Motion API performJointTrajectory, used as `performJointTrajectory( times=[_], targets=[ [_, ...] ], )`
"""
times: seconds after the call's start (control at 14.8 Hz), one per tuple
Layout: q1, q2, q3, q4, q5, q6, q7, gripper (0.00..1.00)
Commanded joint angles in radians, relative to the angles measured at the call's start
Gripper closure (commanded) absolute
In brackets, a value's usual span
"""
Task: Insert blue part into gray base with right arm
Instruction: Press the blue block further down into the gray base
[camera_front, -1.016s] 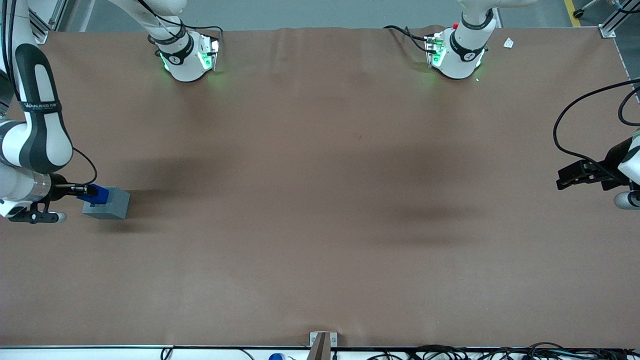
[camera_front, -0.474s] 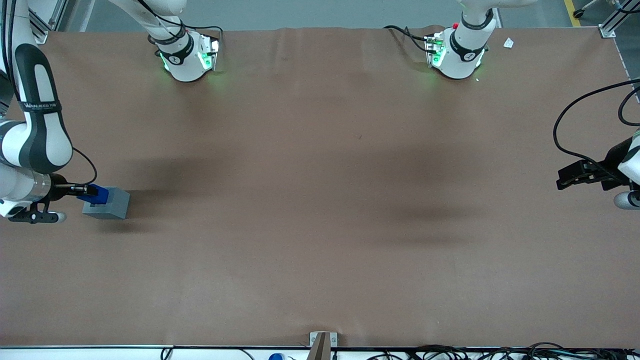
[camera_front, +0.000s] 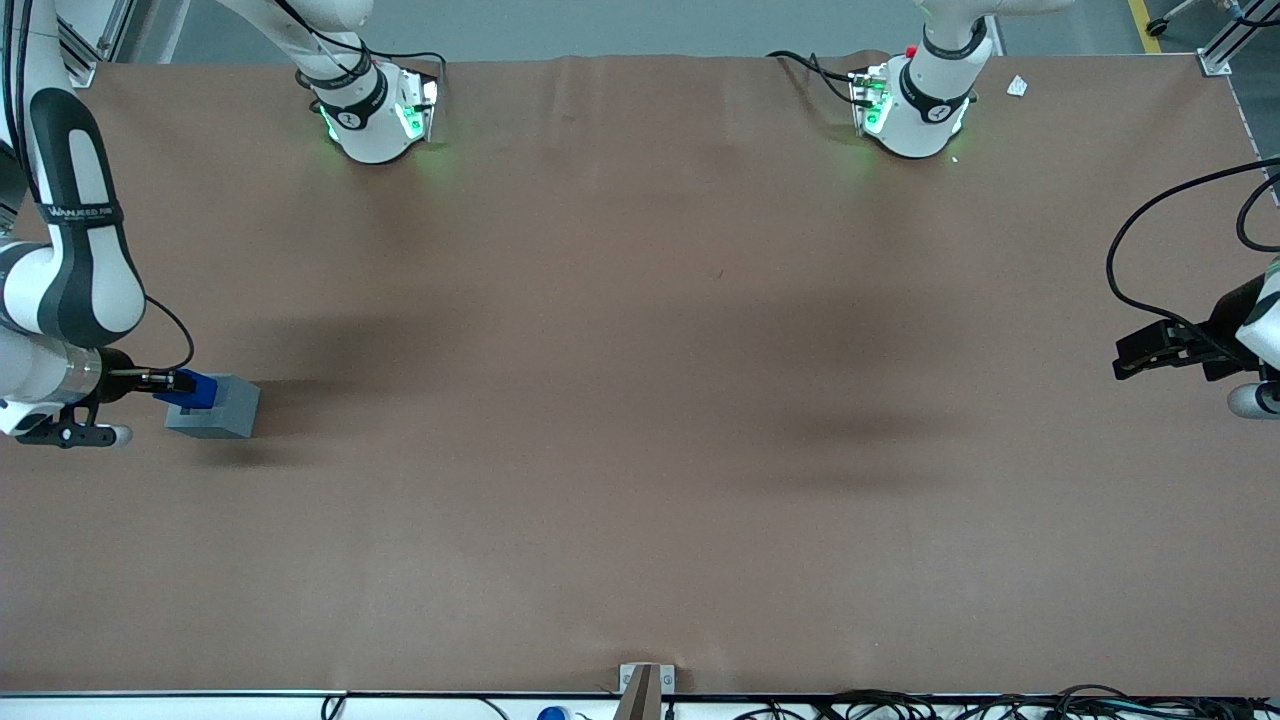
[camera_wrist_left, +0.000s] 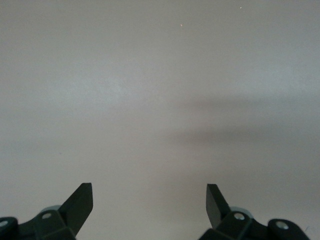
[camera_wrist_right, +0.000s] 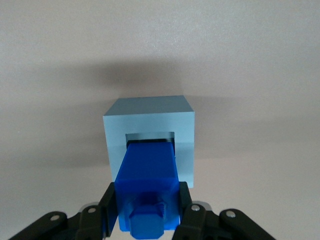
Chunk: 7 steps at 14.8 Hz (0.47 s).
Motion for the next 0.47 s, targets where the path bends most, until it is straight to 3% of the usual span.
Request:
performJointTrajectory(
  times=[0.0, 0.41],
  targets=[
    [-0.025, 0.049, 0.019, -0.025, 0.009, 0.057, 0.003, 0.84],
    [-0.025, 0.059, 0.019, -0.025, 0.009, 0.074, 0.003, 0.84]
  ],
)
